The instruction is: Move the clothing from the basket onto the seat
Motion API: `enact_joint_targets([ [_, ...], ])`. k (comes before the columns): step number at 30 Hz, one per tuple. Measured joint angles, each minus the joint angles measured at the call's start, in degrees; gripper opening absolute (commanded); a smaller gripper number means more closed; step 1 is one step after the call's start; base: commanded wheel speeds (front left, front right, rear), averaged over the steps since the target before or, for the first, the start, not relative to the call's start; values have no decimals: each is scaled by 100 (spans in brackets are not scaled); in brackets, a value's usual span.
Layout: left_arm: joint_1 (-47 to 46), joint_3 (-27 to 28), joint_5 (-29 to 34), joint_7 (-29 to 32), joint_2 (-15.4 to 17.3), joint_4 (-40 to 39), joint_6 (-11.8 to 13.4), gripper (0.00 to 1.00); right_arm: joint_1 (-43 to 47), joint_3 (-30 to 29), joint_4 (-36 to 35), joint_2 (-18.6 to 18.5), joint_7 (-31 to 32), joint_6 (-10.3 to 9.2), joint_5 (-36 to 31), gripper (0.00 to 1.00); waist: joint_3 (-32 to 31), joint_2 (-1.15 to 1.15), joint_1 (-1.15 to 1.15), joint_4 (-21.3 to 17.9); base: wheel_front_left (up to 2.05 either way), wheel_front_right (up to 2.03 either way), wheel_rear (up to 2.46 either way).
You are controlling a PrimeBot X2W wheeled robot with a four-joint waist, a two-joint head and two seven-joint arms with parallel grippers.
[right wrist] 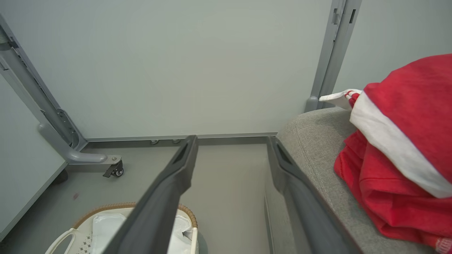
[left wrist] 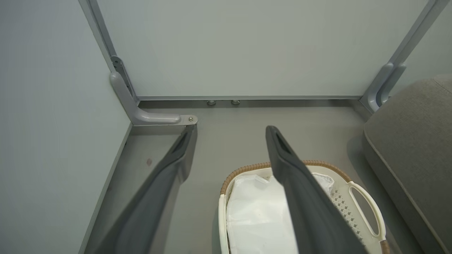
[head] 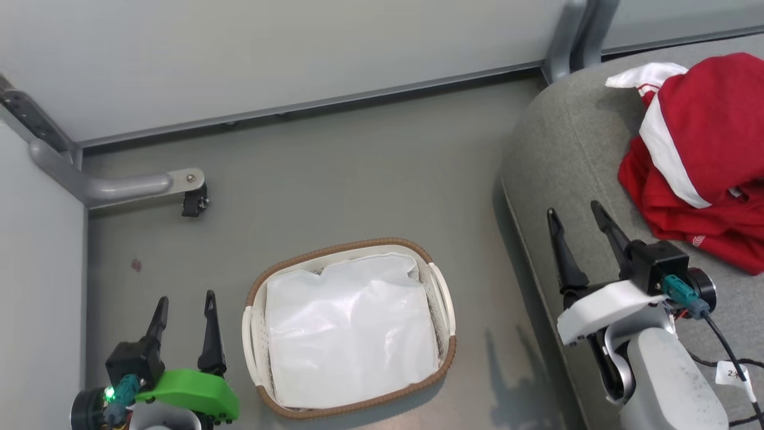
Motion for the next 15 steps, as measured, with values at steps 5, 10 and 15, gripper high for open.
enact_joint_targets([
  [5,224,35,-75,0,-8,56,14,100,326,66,82,3,0,0,99,100,-295,0,0,135,0,0,0],
  [10,465,9,-222,0,-11,97,55,100,665,48,138,3,0,0,141,100,-586,0,0,232,0,0,0],
  [15,663,-16,-372,0,-12,105,56,0,878,-1,186,5,0,1,185,0,-811,0,0,301,0,0,0],
])
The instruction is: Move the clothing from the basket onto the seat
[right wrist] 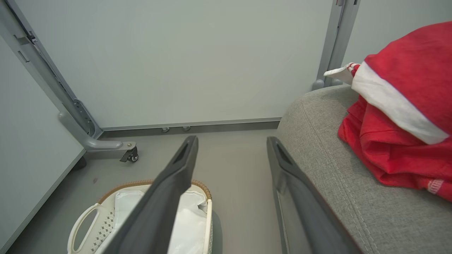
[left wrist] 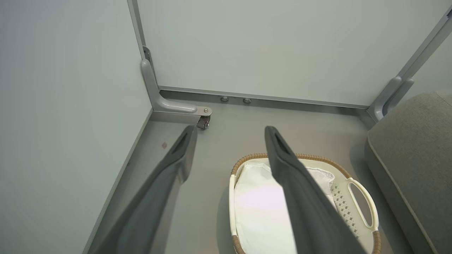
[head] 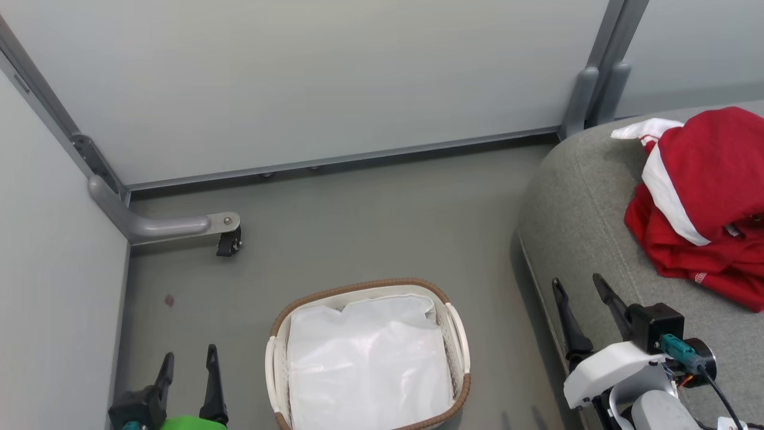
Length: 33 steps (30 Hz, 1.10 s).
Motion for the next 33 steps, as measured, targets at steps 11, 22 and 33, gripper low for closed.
enact_joint_targets([
  [11,10,76,-818,293,-35,140,-2,0,115,-103,132,40,261,0,872,0,-25,0,0,8,0,0,0],
  [22,-18,130,-1867,543,-35,-57,-41,0,127,-198,-26,38,535,-1,1975,0,-44,0,0,15,0,0,0],
  [33,-121,189,-2810,791,-34,-201,-51,0,141,-308,-157,36,782,-1,2959,0,-64,0,0,23,0,0,0],
])
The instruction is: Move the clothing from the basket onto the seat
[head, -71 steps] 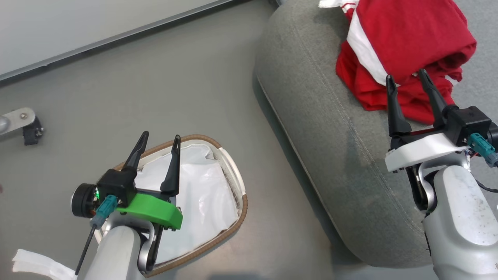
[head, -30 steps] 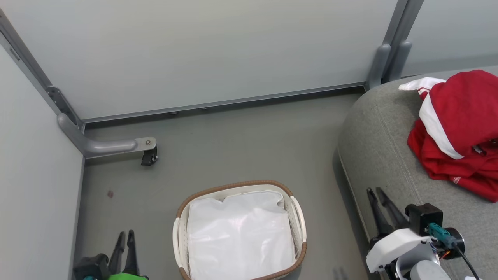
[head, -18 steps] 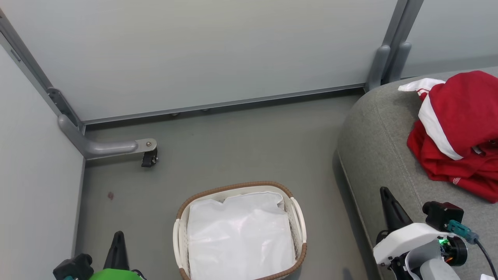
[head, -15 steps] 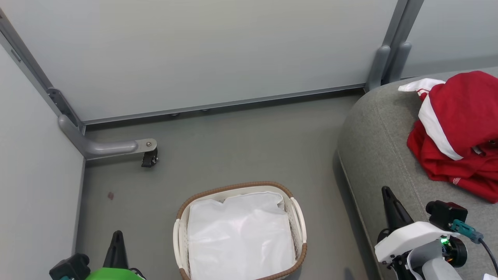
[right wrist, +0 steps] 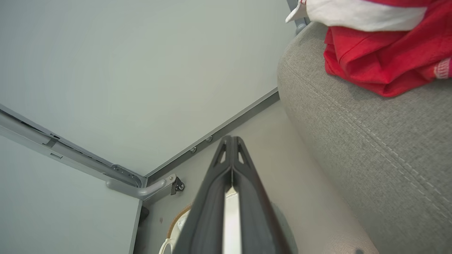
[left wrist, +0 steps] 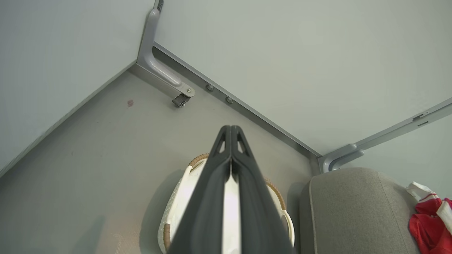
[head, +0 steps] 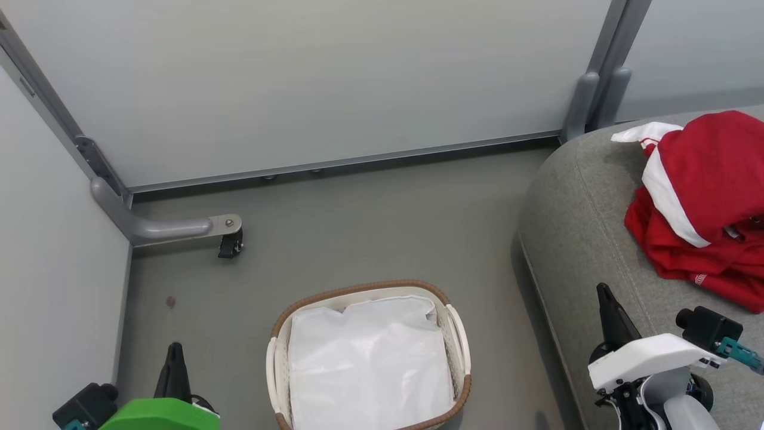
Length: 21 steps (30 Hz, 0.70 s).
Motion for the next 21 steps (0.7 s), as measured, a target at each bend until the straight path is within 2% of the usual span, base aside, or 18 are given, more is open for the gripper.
enact_joint_targets([
  [21,-144,134,-1494,419,1,-243,-46,0,18,-171,-199,-5,421,0,1580,0,-38,0,0,14,0,0,0],
])
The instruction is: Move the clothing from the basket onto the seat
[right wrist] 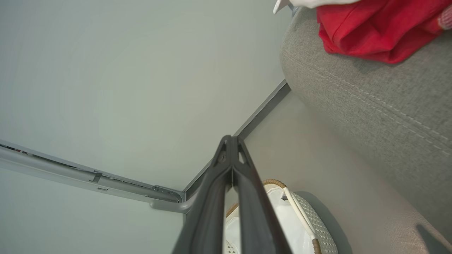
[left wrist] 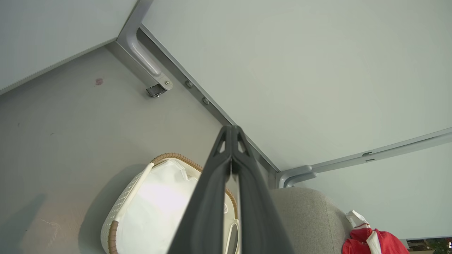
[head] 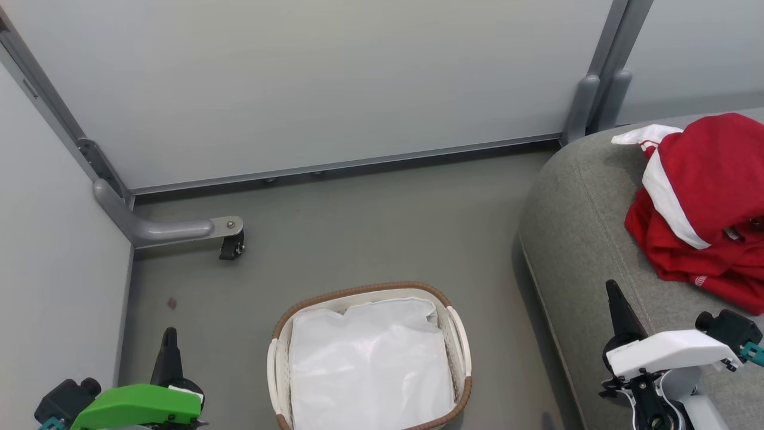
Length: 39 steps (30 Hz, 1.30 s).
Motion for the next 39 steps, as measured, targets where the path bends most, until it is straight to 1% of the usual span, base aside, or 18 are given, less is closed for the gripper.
enact_joint_targets([
  [15,-105,68,-886,249,2,-133,-11,0,4,-101,-123,-5,241,0,956,0,-28,0,0,10,0,0,0],
  [39,-223,174,-2095,564,7,-314,-53,0,14,-242,-279,-12,565,0,2208,0,-71,0,0,26,0,0,0],
])
